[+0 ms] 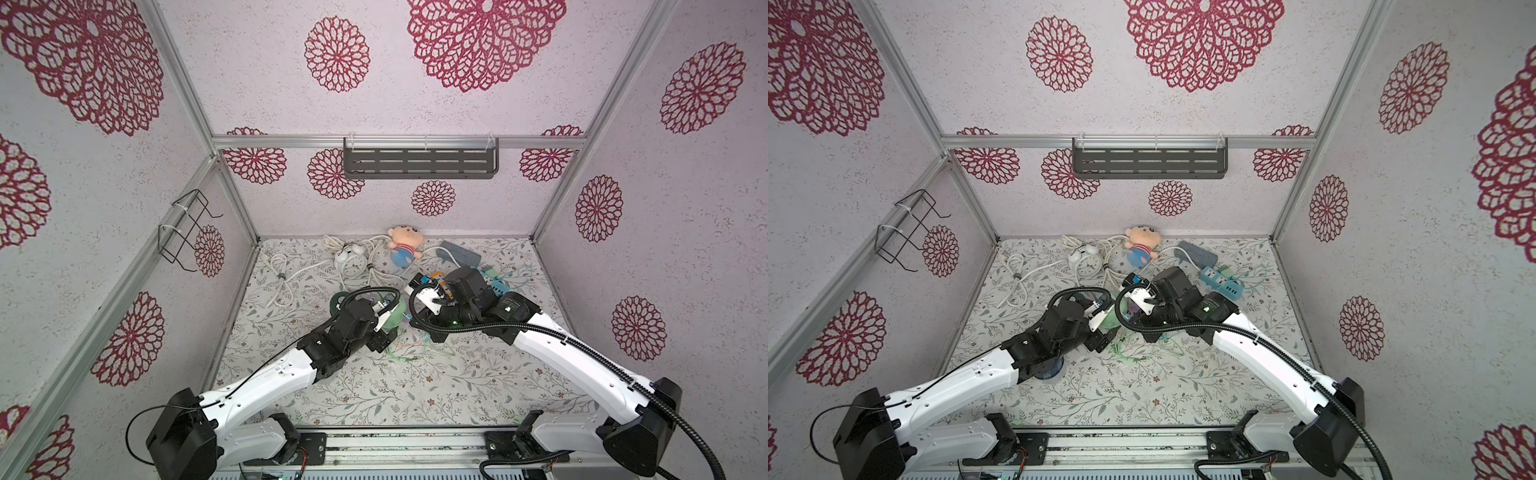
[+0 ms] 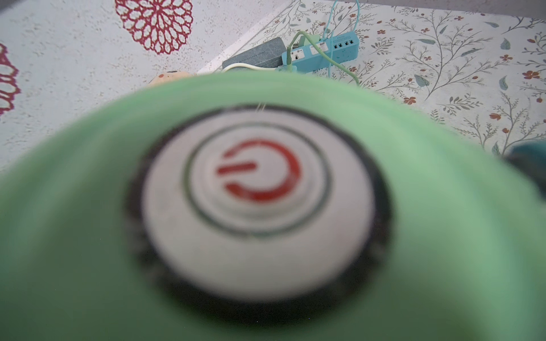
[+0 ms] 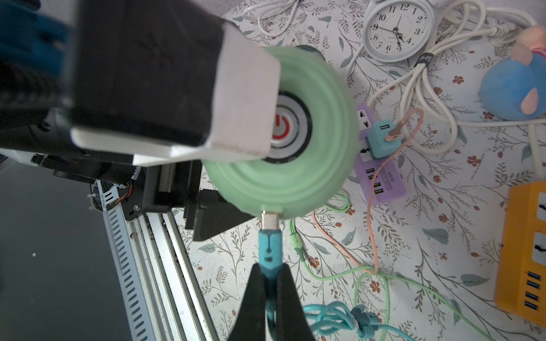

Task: Charge the cordless meat grinders
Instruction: Insert the charging cable into the cordless meat grinder.

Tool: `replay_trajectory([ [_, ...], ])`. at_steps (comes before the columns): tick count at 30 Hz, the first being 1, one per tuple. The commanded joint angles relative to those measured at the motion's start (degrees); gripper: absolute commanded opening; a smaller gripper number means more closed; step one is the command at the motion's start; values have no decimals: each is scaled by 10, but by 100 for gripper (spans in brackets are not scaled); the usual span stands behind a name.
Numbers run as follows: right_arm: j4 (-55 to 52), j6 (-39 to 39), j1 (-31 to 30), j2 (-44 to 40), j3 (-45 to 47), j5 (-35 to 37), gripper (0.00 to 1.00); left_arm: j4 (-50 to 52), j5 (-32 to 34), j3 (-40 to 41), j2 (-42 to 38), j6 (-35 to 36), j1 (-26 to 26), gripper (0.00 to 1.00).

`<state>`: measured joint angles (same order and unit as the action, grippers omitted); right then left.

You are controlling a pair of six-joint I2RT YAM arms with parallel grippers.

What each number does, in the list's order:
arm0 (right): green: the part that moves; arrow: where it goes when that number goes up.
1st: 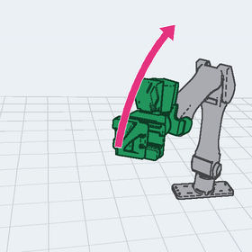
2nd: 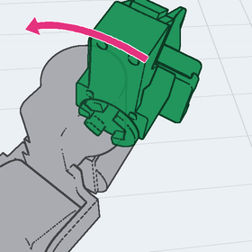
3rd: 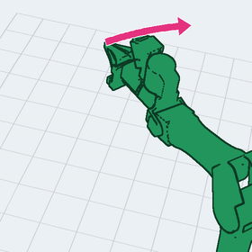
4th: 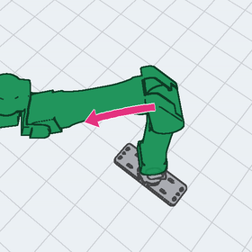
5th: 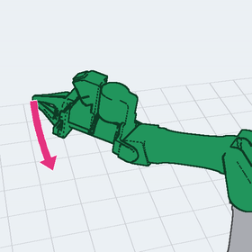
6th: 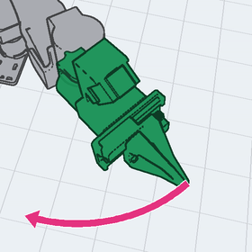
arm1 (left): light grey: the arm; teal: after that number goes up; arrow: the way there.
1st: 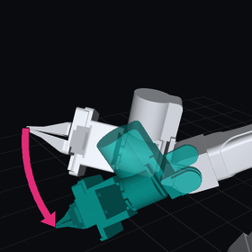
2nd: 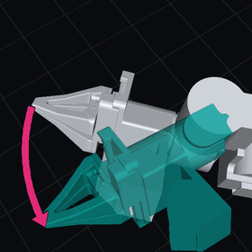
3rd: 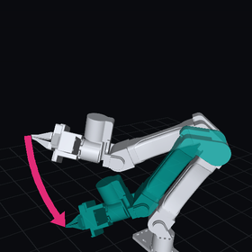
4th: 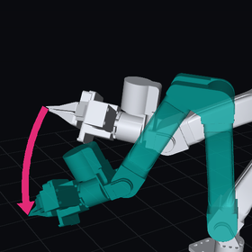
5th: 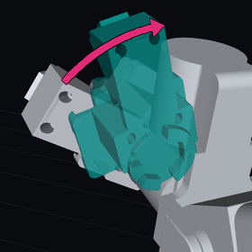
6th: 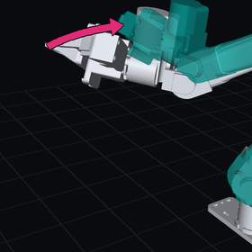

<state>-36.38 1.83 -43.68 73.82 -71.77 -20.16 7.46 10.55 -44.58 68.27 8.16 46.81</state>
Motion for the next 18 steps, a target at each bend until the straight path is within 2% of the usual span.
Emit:
replay_trajectory([
  [1, 70, -6, 16, -13, -21, -33, 0, -25, -22, -10, 3, 32, 28, 75],
  [7, 78, -9, 29, -10, -23, -61, 0, -27, -23, -9, 7, 31, 39, 75],
  [18, 76, -8, 49, -21, -26, -65, 0, -26, -32, -7, 12, 28, 44, 74],
])
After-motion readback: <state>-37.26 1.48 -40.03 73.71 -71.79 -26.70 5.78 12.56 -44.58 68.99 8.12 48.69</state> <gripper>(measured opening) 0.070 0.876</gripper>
